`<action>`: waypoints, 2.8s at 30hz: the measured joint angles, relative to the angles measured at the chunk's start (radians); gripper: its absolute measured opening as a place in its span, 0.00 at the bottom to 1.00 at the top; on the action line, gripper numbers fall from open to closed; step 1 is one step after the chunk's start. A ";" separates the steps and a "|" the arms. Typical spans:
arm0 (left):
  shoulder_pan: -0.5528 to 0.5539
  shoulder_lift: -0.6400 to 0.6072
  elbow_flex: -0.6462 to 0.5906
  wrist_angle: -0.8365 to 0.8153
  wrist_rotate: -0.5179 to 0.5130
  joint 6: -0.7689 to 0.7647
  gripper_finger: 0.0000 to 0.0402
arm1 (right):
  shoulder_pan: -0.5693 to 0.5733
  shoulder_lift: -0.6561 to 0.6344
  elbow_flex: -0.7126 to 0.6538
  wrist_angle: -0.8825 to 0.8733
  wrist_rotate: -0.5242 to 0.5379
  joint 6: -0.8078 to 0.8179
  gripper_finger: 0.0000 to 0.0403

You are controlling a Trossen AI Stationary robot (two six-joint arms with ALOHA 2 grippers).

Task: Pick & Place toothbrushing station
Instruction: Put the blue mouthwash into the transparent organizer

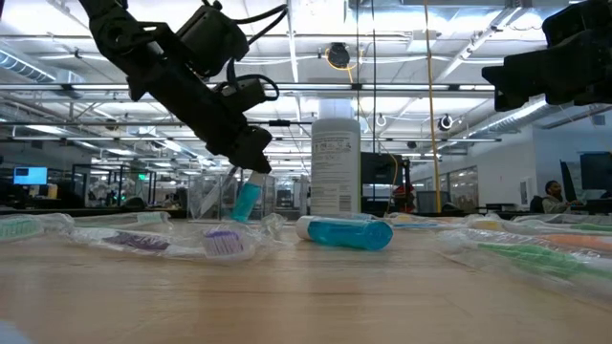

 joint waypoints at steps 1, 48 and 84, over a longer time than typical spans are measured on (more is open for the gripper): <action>0.000 0.000 0.000 0.000 -0.005 0.002 0.40 | 0.000 0.000 0.000 0.000 0.000 0.000 0.37; 0.141 -0.227 0.035 -0.333 0.408 0.412 0.40 | 0.000 0.000 0.000 -0.003 0.000 -0.002 0.37; 0.176 0.157 0.610 -1.114 0.516 0.872 0.40 | 0.000 0.000 0.000 0.004 0.004 -0.217 0.37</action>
